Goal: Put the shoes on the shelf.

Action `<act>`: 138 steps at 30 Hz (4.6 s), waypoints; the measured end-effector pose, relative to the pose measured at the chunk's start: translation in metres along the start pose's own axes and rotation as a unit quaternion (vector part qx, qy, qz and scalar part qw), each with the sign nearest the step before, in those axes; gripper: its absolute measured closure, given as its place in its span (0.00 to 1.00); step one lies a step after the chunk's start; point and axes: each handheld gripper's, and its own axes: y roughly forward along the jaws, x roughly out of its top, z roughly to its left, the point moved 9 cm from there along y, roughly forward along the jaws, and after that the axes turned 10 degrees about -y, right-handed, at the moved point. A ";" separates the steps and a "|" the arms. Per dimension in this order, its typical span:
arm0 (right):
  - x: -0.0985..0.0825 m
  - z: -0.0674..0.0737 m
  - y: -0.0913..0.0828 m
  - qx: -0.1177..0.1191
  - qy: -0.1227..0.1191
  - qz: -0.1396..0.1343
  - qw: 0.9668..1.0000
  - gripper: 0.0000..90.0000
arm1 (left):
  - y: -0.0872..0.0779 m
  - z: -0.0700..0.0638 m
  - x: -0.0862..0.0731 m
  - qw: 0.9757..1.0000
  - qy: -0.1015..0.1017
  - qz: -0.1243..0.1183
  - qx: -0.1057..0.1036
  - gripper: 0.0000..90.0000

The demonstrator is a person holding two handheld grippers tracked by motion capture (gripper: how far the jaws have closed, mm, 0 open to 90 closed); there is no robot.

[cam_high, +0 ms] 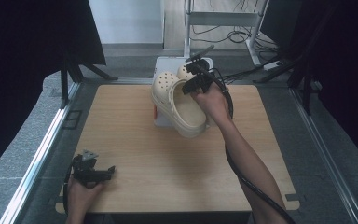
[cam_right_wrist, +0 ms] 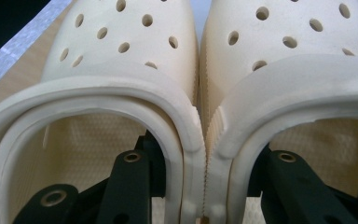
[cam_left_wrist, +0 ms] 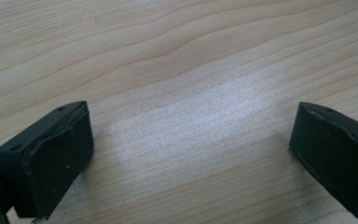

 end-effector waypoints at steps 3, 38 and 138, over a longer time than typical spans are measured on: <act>0.009 -0.005 0.003 -0.009 0.021 0.000 1.000 0.72 | 0.000 0.000 0.000 1.000 0.001 0.000 0.000 0.00; 0.095 -0.062 0.065 -0.075 0.157 -0.011 0.985 0.72 | 0.001 -0.002 0.000 1.000 0.002 0.000 -0.006 0.00; -0.111 -0.043 -0.032 0.083 -0.149 -0.062 0.983 0.00 | 0.001 -0.005 0.000 1.000 0.014 -0.001 -0.012 0.00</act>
